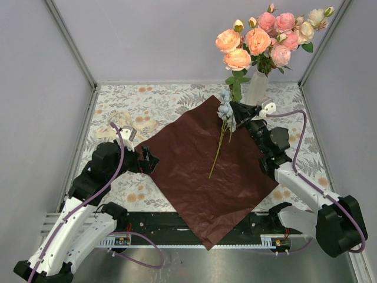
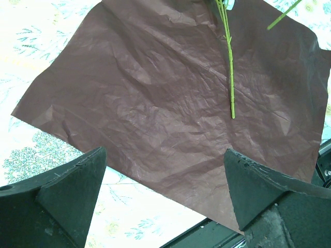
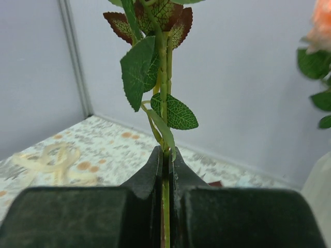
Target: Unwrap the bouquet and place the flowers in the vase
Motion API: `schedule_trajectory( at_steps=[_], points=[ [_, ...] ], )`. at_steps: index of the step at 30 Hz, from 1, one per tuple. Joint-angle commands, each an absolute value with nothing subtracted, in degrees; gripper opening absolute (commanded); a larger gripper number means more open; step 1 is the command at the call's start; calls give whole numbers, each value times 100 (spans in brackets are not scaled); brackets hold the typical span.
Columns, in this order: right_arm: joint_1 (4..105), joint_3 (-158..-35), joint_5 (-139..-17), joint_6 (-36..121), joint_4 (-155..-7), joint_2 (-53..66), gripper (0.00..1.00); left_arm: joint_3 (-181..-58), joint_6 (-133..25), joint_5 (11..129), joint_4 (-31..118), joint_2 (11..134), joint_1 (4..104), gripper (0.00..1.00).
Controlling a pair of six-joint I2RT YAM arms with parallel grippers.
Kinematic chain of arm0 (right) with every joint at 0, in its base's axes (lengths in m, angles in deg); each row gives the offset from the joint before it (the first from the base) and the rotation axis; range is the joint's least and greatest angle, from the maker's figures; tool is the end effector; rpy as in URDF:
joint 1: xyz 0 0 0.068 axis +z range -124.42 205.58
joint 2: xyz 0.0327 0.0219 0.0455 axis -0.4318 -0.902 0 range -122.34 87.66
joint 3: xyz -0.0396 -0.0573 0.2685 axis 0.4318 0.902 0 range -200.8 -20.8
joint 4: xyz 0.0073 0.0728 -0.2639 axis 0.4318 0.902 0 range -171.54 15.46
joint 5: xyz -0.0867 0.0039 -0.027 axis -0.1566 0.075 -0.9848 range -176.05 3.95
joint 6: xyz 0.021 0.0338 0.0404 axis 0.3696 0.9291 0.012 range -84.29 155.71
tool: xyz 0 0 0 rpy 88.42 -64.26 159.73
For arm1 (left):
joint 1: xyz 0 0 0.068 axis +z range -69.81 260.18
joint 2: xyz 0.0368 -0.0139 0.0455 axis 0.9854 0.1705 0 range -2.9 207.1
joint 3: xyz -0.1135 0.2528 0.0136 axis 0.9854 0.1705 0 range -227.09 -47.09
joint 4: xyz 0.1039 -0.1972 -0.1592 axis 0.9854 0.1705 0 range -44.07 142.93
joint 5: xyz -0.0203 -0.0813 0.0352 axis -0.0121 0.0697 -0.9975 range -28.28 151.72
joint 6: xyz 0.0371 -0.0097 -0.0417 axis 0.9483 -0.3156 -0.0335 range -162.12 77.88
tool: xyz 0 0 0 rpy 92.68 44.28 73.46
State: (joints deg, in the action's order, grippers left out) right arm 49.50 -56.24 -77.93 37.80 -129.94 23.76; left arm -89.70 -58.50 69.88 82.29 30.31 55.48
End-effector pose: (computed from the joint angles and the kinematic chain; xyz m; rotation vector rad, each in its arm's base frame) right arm 0.2389 0.1121 0.3231 -0.3564 1.1882 0.4816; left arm 0.1258 -0.0640 0.3109 0.2424 2.0741 -0.5886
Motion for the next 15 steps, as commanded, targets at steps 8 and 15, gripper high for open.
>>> schedule_trajectory(
  at_steps=[8,15],
  points=[
    [4493,-5894,-8202,2323,-15052,2527,0,-8998,-5865,6980,7986,3015,5522,99],
    [3676,-6298,-8060,2727,-15932,2025,0,-9007,-5865,6963,7995,3041,5522,99]
  ],
)
